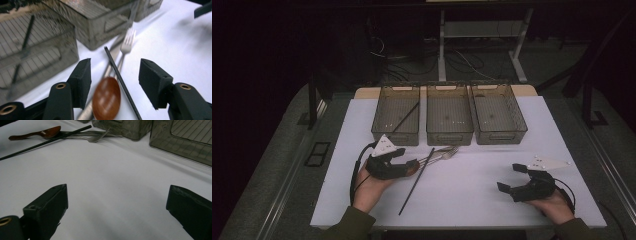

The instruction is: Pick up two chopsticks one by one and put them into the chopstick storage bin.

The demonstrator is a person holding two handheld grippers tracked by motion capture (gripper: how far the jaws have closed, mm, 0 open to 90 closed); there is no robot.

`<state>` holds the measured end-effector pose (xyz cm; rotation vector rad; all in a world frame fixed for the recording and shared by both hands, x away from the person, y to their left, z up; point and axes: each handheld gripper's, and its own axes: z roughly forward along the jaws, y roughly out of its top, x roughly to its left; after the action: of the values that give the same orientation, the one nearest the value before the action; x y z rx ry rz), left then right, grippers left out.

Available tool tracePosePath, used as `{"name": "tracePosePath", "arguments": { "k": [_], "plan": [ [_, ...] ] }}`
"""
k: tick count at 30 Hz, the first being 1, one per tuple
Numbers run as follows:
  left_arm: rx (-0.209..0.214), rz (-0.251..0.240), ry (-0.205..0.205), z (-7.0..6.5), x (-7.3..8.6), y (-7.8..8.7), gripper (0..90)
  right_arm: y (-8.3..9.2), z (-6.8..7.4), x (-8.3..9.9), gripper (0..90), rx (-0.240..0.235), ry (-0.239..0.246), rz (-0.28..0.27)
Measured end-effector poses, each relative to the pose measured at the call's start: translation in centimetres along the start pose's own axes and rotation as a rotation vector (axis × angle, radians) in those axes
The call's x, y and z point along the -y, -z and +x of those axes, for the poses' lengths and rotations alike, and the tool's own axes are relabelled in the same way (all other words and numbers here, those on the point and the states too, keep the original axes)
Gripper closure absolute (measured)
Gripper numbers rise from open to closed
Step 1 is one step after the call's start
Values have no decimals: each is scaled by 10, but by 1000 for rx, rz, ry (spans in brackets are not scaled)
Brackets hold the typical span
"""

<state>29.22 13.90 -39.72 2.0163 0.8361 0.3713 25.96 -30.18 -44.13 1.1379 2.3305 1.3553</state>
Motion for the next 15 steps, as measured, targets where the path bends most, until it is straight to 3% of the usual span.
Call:
{"name": "tracePosePath", "arguments": {
  "k": [6,9,15],
  "plan": [
    [8,14,4,-10,15,0,453,0,0,0,33,0,1,1],
    [18,16,27,-12,22,1,471,0,0,0,33,0,1,1],
    [61,58,40,-16,32,-6,576,0,0,0,33,1,1,2]
  ]
}}
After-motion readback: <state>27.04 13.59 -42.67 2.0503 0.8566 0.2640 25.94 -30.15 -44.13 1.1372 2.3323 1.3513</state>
